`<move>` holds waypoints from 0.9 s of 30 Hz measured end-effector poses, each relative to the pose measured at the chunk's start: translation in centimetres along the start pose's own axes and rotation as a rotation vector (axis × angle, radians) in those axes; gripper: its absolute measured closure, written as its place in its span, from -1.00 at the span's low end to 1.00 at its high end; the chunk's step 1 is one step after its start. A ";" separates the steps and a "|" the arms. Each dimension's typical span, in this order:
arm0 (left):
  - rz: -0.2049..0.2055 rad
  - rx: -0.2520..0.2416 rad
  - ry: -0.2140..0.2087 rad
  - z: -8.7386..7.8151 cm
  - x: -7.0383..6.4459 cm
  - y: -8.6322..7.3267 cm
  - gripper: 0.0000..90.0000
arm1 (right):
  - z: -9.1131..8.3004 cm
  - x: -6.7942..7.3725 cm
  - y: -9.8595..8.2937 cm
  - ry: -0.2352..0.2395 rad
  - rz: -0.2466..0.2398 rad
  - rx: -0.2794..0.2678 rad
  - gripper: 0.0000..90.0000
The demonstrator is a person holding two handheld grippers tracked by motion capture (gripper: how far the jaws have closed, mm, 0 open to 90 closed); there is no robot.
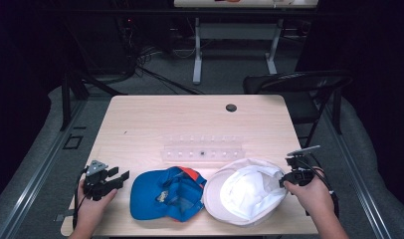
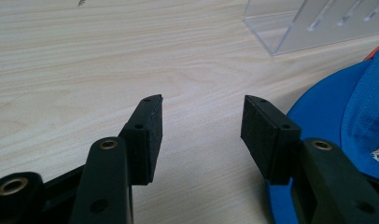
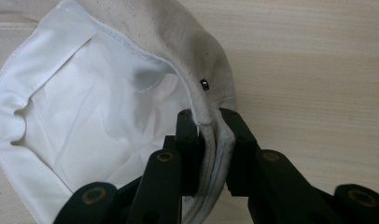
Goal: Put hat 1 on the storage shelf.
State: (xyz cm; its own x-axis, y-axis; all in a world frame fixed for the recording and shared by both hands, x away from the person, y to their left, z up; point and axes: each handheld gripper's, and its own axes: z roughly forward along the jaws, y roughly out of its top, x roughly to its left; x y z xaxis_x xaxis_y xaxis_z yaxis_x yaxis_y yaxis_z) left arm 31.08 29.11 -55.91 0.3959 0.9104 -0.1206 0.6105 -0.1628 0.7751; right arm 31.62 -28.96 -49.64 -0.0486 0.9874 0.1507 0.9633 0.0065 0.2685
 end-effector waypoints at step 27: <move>0.002 -0.005 0.010 0.1 0.0 0.0 0.09 | -3.2 1.5 2.1 0.086 -0.021 0.104 0.78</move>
State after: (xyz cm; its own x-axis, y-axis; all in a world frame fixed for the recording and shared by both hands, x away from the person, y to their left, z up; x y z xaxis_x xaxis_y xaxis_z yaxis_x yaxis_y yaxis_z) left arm 31.11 29.10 -55.98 0.3901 0.9139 -0.1127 0.6061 -0.1627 0.7785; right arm 32.70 -27.97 -45.84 -0.0875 0.9697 0.2282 0.9838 0.0481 0.1727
